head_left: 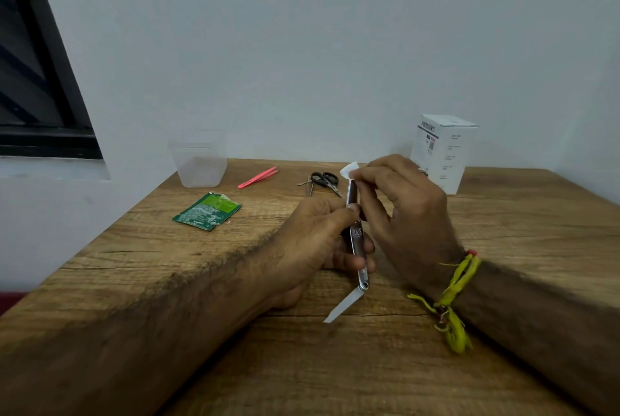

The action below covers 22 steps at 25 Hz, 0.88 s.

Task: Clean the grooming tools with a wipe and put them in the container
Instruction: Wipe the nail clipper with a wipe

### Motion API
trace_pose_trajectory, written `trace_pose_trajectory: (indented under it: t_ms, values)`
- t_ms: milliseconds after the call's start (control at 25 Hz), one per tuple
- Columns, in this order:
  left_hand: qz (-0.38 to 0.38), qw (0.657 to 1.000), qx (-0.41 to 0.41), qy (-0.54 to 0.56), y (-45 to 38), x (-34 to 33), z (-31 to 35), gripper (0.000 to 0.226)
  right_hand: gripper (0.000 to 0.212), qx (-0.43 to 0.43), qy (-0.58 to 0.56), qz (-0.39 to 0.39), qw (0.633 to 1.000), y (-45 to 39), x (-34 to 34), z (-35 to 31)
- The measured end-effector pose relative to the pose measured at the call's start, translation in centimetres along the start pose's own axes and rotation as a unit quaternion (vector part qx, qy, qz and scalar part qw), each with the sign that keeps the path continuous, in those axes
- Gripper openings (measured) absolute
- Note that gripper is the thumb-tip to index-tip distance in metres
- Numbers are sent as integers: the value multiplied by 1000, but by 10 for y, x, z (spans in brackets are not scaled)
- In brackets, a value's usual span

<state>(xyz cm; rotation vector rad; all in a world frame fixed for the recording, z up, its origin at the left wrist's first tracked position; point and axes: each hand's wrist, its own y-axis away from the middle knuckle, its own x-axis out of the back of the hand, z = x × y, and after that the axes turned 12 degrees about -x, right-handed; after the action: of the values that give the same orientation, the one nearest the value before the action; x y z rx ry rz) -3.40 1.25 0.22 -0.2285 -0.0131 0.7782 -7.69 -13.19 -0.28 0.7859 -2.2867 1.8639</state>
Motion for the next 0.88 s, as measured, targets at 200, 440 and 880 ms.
trace_pose_trajectory:
  t_ms: [200,440,880]
  values:
    - [-4,1000,5,-8,0,1,2,35,10,-5,-5,14,1000,-1,0,1]
    - [-6,1000,12,-4,-1,0,1,29,10,-1,-11,9,1000,0,-2,5]
    - [-30,999,3,10,0,2,-1,30,11,7,-9,4,1000,2,2,7]
